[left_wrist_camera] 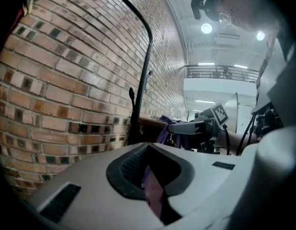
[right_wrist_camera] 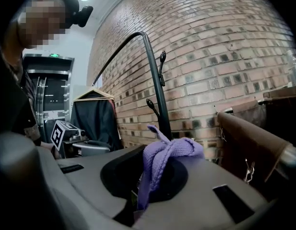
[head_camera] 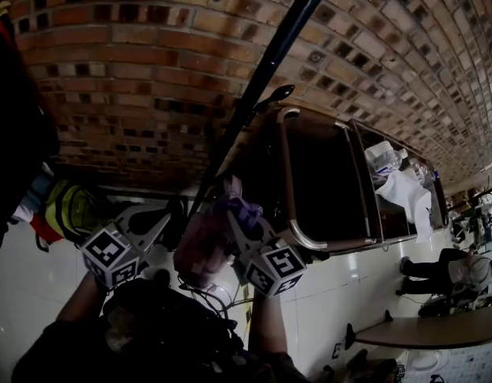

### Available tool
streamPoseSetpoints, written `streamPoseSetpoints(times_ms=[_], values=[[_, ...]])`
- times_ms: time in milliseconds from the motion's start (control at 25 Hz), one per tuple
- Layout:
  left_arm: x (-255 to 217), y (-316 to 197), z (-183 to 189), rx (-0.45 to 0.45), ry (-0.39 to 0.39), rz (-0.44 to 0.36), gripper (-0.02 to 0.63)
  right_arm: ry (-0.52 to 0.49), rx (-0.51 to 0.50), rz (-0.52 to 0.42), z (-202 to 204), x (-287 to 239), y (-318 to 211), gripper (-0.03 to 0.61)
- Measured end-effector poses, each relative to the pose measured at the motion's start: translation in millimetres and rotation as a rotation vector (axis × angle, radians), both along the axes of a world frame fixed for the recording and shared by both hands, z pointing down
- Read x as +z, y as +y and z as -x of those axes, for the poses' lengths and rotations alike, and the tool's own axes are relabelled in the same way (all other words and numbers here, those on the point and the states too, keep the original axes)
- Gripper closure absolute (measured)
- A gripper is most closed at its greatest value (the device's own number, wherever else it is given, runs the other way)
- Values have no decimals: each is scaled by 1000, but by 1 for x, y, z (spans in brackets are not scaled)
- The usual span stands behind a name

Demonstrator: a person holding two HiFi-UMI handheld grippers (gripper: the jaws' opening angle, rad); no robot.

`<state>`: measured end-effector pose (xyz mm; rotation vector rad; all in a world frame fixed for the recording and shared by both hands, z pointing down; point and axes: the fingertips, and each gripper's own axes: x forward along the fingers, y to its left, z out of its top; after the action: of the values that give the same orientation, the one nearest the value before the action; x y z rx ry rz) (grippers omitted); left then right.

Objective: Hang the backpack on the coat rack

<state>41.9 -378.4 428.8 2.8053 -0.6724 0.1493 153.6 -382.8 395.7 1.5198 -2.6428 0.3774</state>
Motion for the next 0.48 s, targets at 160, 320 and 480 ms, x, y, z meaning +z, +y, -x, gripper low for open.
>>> streamPoseSetpoints(times_ms=[160, 320, 480], values=[[-3, -26, -6, 17, 0, -8, 588, 0, 33, -21, -9, -10, -32, 571], [-3, -47, -11, 15, 6, -9, 588, 3, 80, -32, -26, -15, -60, 571], [4, -58, -16, 2, -8, 16, 588, 26, 73, -17, -32, -10, -87, 571]])
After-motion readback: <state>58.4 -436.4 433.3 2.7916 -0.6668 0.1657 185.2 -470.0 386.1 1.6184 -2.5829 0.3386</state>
